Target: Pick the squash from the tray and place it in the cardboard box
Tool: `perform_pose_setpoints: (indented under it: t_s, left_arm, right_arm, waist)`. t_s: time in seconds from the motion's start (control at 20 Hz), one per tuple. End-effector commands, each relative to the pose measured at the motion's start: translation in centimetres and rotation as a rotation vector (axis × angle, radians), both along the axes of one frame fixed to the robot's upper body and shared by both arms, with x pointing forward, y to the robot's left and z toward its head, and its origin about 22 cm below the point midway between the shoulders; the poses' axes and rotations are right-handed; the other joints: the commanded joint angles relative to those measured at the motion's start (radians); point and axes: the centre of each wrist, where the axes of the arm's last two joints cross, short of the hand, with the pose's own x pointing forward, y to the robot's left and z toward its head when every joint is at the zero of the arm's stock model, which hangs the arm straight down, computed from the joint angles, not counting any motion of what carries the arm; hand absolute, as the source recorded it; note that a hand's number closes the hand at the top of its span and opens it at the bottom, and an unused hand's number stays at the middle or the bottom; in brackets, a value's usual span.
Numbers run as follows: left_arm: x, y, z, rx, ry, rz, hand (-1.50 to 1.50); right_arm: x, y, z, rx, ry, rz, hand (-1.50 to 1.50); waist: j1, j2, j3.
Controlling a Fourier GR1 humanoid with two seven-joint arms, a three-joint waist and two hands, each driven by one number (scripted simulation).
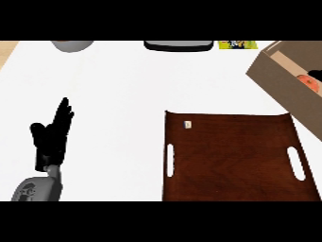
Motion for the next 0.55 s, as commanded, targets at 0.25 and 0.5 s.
perform_pose_setpoints:
  t_s: [0.25,0.5]
  left_arm:
    - [0.4,0.4,0.3,-0.008,0.003,0.019,0.0]
    - [-0.1,1.9,0.2,0.018,0.005,0.037,0.0]
  right_arm:
    - [-0.3,-1.1,-0.2,0.306,-0.365,0.136,-1.5]
    - [-3.8,-6.6,0.4,0.392,-0.475,0.071,-1.5]
  waist:
    - [-0.017,-0.007,0.0]
    - [-0.025,-0.009,-0.001]
